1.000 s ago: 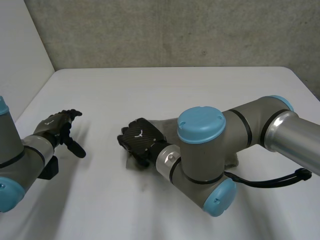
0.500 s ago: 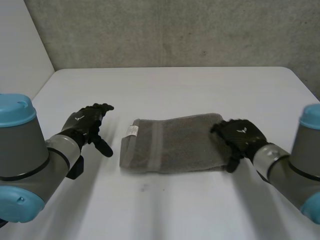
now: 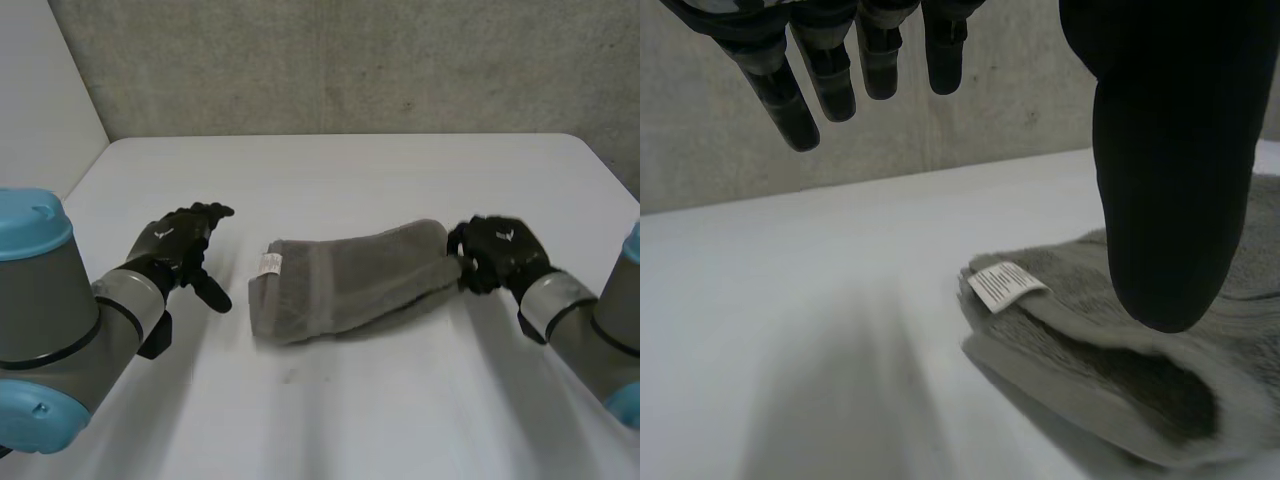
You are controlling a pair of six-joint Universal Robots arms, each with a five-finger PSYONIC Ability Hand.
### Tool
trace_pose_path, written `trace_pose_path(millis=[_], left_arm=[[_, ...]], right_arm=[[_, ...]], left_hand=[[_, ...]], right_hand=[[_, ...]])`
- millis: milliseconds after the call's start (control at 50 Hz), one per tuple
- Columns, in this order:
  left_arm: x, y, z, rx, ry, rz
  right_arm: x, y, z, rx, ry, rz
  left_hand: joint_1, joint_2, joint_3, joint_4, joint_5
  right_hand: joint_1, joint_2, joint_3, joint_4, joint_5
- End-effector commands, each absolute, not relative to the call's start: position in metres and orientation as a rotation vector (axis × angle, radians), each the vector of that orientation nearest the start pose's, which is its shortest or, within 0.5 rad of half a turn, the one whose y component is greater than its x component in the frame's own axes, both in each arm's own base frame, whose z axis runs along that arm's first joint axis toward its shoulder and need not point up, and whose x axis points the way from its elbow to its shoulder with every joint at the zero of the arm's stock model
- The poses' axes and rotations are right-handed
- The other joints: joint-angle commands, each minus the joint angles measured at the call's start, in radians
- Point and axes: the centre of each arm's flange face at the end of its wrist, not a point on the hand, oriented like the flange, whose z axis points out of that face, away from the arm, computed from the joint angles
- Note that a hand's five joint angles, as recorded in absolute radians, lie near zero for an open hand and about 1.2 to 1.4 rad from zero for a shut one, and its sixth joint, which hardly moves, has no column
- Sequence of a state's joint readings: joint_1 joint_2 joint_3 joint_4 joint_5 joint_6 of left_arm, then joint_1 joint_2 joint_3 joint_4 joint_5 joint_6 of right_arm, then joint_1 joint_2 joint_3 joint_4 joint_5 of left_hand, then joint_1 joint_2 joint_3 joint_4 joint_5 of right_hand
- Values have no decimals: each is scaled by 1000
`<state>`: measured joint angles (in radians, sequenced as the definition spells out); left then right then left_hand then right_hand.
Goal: Fold the towel.
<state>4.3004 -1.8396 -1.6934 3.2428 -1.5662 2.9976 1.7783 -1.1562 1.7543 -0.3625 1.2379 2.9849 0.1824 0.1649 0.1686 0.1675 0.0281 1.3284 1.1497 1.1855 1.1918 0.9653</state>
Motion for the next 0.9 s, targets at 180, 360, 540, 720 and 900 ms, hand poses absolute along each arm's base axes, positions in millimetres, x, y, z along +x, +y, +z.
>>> trace_pose_path(millis=[180, 360, 540, 720, 900], left_arm=[[-245, -245, 224, 338, 2728, -2144], [-238, -253, 226, 293, 2709, -2150], [-246, -270, 242, 288, 2658, -2242], [-296, -272, 225, 329, 2859, -2201], [-309, -268, 161, 352, 2985, -1847]], right_arm=[[390, -234, 185, -1001, 1744, -1504], [408, -214, 152, -1070, 1785, -1374], [381, -227, 196, -951, 1834, -1527], [349, -253, 194, -721, 1979, -1515], [344, -265, 160, -673, 2103, -1399]], left_hand=[[-1, 16, 13, 14, -21], [-7, 10, 7, 8, -27], [-4, 13, 10, 11, -24], [19, 37, 33, 34, -1], [19, 37, 33, 34, -1]], right_hand=[[68, 247, 211, 204, 256], [-160, 19, -17, -23, 28], [-1154, -975, -1011, -1017, -965], [-1154, -975, -1011, -1017, -965], [-1154, -975, -1011, -1017, -965]])
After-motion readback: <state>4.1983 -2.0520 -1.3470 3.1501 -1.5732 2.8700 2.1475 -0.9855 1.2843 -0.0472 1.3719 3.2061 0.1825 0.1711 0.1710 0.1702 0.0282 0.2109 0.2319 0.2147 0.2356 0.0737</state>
